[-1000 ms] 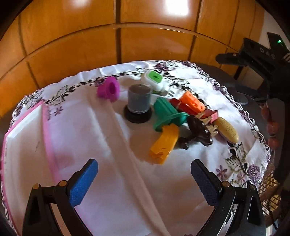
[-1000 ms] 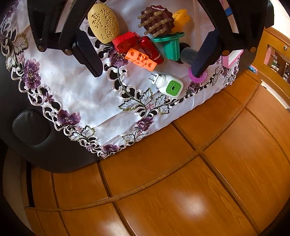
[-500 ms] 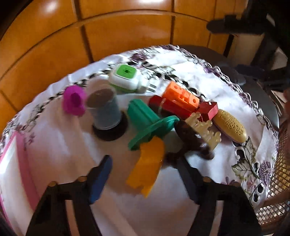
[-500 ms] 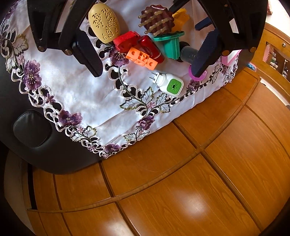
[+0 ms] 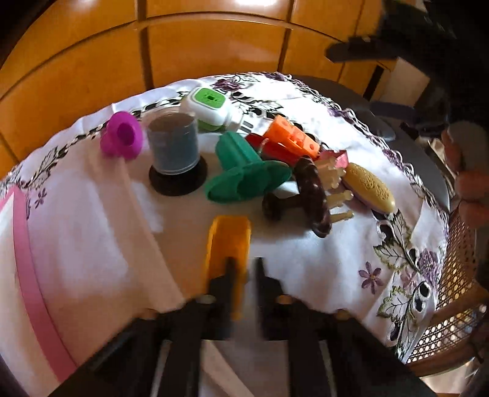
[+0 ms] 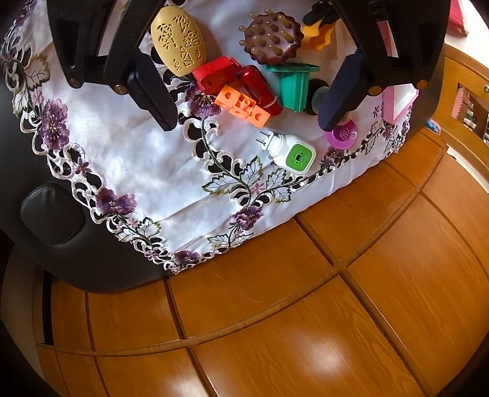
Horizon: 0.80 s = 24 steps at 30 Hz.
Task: Organize rigid objects
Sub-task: 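Move the left tool to the yellow-orange block and open around it, then close the left tool on the yellow-orange block and lift it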
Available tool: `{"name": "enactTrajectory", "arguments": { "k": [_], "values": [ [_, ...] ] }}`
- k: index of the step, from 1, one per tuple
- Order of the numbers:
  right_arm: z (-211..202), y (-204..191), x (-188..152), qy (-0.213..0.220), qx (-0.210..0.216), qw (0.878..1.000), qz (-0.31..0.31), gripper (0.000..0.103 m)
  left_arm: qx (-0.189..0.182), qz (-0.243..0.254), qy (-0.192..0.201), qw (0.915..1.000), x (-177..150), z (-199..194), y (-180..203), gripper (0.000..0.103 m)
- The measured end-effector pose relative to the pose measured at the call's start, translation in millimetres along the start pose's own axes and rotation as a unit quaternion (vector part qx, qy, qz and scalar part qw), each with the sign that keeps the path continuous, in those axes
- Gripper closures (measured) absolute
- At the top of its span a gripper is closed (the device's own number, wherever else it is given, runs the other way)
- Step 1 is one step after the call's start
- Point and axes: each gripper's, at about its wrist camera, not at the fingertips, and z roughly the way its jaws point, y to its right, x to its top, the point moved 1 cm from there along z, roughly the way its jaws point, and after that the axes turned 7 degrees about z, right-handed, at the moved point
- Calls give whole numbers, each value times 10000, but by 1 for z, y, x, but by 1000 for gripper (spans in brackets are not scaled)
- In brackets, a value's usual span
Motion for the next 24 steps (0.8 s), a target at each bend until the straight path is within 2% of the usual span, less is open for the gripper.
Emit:
{"name": "enactTrajectory", "arguments": {
  "k": [1, 2, 3, 9, 11, 12, 13, 14, 17, 19, 22, 24],
  "values": [
    [0, 1, 0, -3, -6, 10000, 11, 8, -11, -31, 26, 10000, 0, -1, -2, 52],
    [1, 1, 0, -10, -15, 10000, 16, 8, 15, -62, 43, 10000, 2, -2, -3, 45],
    [1, 1, 0, -21, -25, 10000, 19, 8, 20, -71, 82, 9999, 3, -4, -4, 41],
    [2, 0, 0, -43, -5, 10000, -8, 8, 217, 25, -7, 9998, 14, 5, -7, 42],
    [2, 0, 0, -62, 0, 10000, 3, 8, 257, -92, 10, 9996, 14, 6, -13, 48],
    [3, 1, 0, -70, 6, 10000, 11, 8, 152, -258, 74, 9995, 13, 2, -19, 56],
    [3, 1, 0, -71, 10, 10000, 15, 8, 47, -349, 121, 9993, 11, -2, -21, 57],
    [3, 1, 0, -68, 15, 10000, 14, 8, -115, -505, 216, 9984, 8, -8, -27, 57],
    [3, 0, 0, -78, 43, 10000, 0, 8, -120, -589, 279, 9978, 0, -16, -34, 55],
    [2, -1, 0, -83, 51, 10000, -11, 8, -19, -589, 241, 9980, -2, -17, -36, 50],
    [2, -1, 0, -89, 55, 9999, -23, 8, 197, -519, 147, 9983, 1, -12, -39, 50],
    [2, -1, 0, -101, 57, 9999, -12, 8, 201, -487, 173, 9985, 5, -12, -41, 50]
  ]
}}
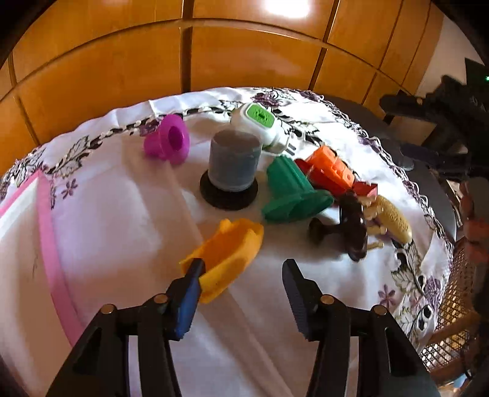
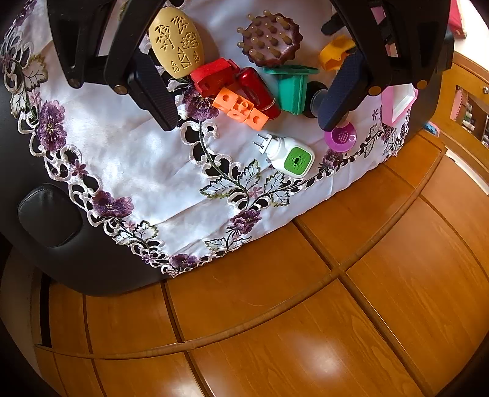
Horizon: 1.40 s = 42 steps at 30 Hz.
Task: Organize rigid objects
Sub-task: 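Close the left tool on the yellow-orange block and lift it, then lower the yellow-orange block into the pink tray and open the left tool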
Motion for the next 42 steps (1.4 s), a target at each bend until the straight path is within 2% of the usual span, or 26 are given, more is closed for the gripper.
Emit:
{"name": "enactTrajectory", "arguments": {
  "k": [2, 4, 5, 6, 7, 10, 11, 12, 13, 14, 15, 17, 19, 20, 22, 25, 27, 30, 32, 34, 38, 42],
  "values": [
    [1, 1, 0, -38, -12, 10000, 18, 8, -66, 71, 85, 9999, 5, -7, 1, 50],
    [2, 1, 0, -50, -4, 10000, 27, 8, 37, 269, 165, 9995, 10, -13, 3, 48],
    [1, 1, 0, -45, 1, 10000, 23, 8, 170, 419, 160, 9988, 13, -13, 2, 44],
    [1, 1, 0, -41, 5, 10000, 14, 8, 228, 534, 99, 9983, 16, -11, 1, 30],
    [1, 1, -1, -42, 4, 10000, -1, 8, 230, 619, 22, 9978, 17, -7, 0, 22],
    [1, 1, -1, -51, -3, 10000, -10, 8, 300, 914, -285, 9950, 23, 11, -2, 22],
    [2, 1, -1, -55, -5, 10000, -5, 8, 278, 938, -364, 9945, 24, 16, -3, 23],
    [2, 1, 0, -62, -6, 10000, 3, 8, 184, 960, -543, 9937, 23, 25, -5, 32],
    [2, 1, 0, -68, -4, 10000, 11, 8, 115, 976, -679, 9928, 22, 31, -4, 57],
    [2, 1, 0, -78, 0, 10000, 14, 8, 141, 1027, -735, 9919, 20, 34, -3, 59],
    [3, 1, 0, -84, -1, 10000, 8, 8, 162, 1054, -623, 9924, 17, 31, -2, 77],
    [3, 0, 0, -93, -2, 10000, -14, 11, 189, 937, -561, 9938, 13, 26, 0, 77],
    [5, -2, -1, -141, 24, 9999, -68, 25, 229, 760, -453, 9958, 8, 20, 0, 77],
    [6, -3, -2, -186, 27, 9998, -115, 28, 232, 588, -383, 9973, 3, 14, -2, 77],
    [9, -9, -6, -301, 75, 9992, -257, 40, 212, 361, -252, 9988, -7, 2, -5, 77],
    [14, -20, -12, -459, 149, 9975, -522, 47, 184, 29, -39, 9998, -22, -19, -11, 77],
    [18, -31, -18, -665, 379, 9944, -735, 47, 126, -126, 130, 9998, -29, -34, -14, 77],
    [25, -62, -34, -910, 452, 9841, -1457, 47, 97, -257, 318, 9991, -39, -56, -22, 77],
    [32, -82, -44, -1012, 452, 9767, -1838, 44, 144, -381, 450, 9982, -45, -72, -32, 77],
    [41, -103, -51, -975, 333, 9691, -2242, 35, 208, -540, 541, 9969, -50, -84, -46, 77],
    [70, -128, -59, -1011, 21, 9593, -2638, 34, 594, -909, 616, 9922, -53, -101, -92, 77],
    [101, -135, -60, -1147, -227, 9545, -2744, 34, 1063, -1511, 509, 9815, -59, -103, -159, 77]
  ]
}}
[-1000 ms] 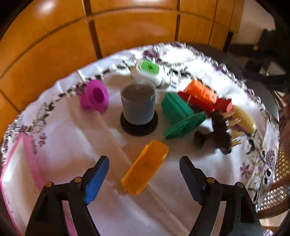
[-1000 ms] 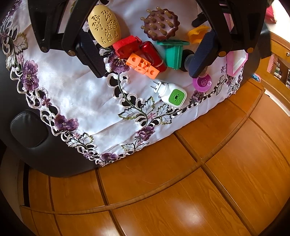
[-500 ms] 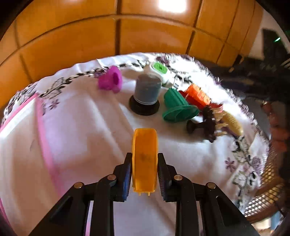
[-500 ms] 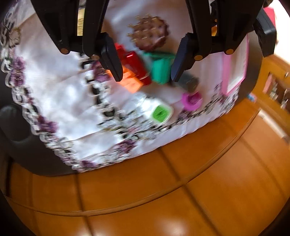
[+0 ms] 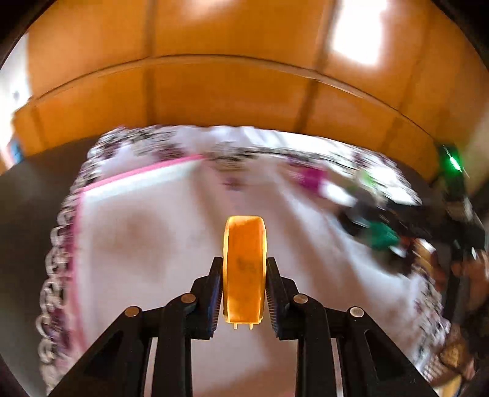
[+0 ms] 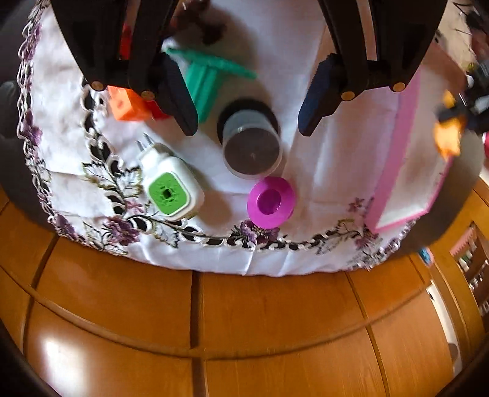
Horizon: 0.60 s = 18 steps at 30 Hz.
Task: Organize rigid objects
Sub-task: 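Lower the yellow-orange block into the pink tray and open the left tool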
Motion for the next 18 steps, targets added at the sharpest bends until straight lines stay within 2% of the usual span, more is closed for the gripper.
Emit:
{"name": "enactTrajectory", "arguments": {
  "k": [2, 3, 4, 7, 12, 14, 16, 18],
  "values": [
    [7, -1, 0, 4, -20, 10000, -65, 44, 197, -331, -116, 9992, 3, 11, -33, 77],
    [11, -1, 0, -10, -33, 10000, -88, 54, 262, -513, -188, 9982, 4, 18, -50, 77],
    [13, -1, -2, -5, -36, 9999, -95, 60, 355, -641, -234, 9970, 5, 23, -60, 77],
    [13, 1, -4, 90, -26, 9999, -126, 60, 709, -886, -410, 9927, 6, 40, -91, 77],
    [13, 2, -4, 66, 32, 9999, -102, 60, 903, -950, -523, 9900, 6, 57, -107, 76],
    [11, 2, -4, 75, 75, 9999, -100, 60, 951, -997, -486, 9893, 5, 53, -110, 65],
    [11, 1, -4, 94, 27, 9998, -163, 60, 913, -1088, -363, 9892, 6, 45, -111, 39],
    [13, -1, -5, 62, 17, 9998, -195, 60, 1031, -1083, -193, 9886, 4, 27, -109, 37]
  ]
}}
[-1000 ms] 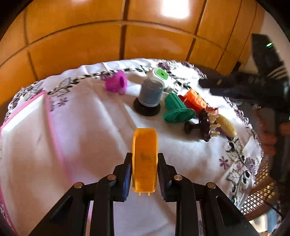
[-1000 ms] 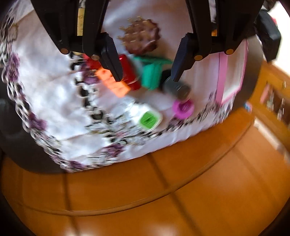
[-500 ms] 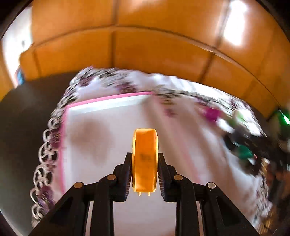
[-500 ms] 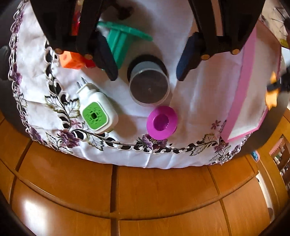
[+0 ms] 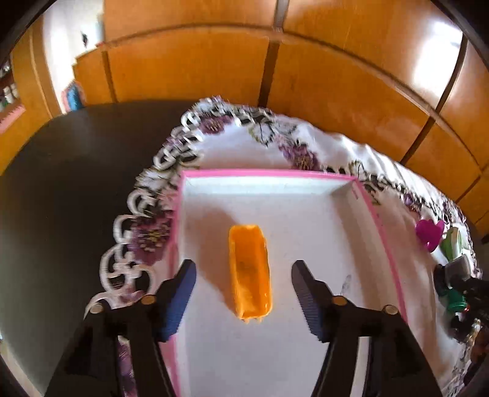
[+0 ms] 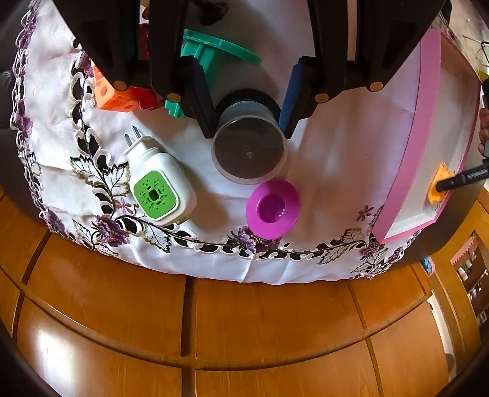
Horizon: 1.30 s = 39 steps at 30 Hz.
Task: Organize rigid objects
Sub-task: 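Lower the yellow-orange block into the pink tray and open the left tool, then carry the grey-lidded cup into the tray with the right tool and release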
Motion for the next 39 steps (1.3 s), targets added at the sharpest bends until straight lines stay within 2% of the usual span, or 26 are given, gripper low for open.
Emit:
{"name": "enactTrajectory", "arguments": {
  "k": [6, 10, 14, 18, 21, 29, 39],
  "values": [
    [0, -4, 0, 95, -166, 9998, -99, 60, 131, -84, 371, 9992, -28, -52, 1, 37],
    [-7, -5, 3, 258, -177, 9995, -100, 60, 382, -6, 384, 9985, -62, -78, 15, 37],
    [-1, -10, -1, 111, -178, 9996, -180, 60, 491, 149, 451, 9977, -89, -97, 33, 37],
    [0, -13, -3, 132, -167, 9995, -240, 60, 422, 219, 429, 9979, -107, -108, 46, 34],
    [1, -13, -4, 136, -146, 9996, -218, 60, 519, 298, 448, 9972, -115, -113, 51, 34],
    [-5, -15, -4, 242, -357, 9989, -163, 61, 321, 135, 497, 9982, -118, -123, 45, 34],
    [-46, -60, -5, 435, 387, 9981, -208, 61, 226, -29, 560, 9982, -124, -127, 34, 34]
  ]
}}
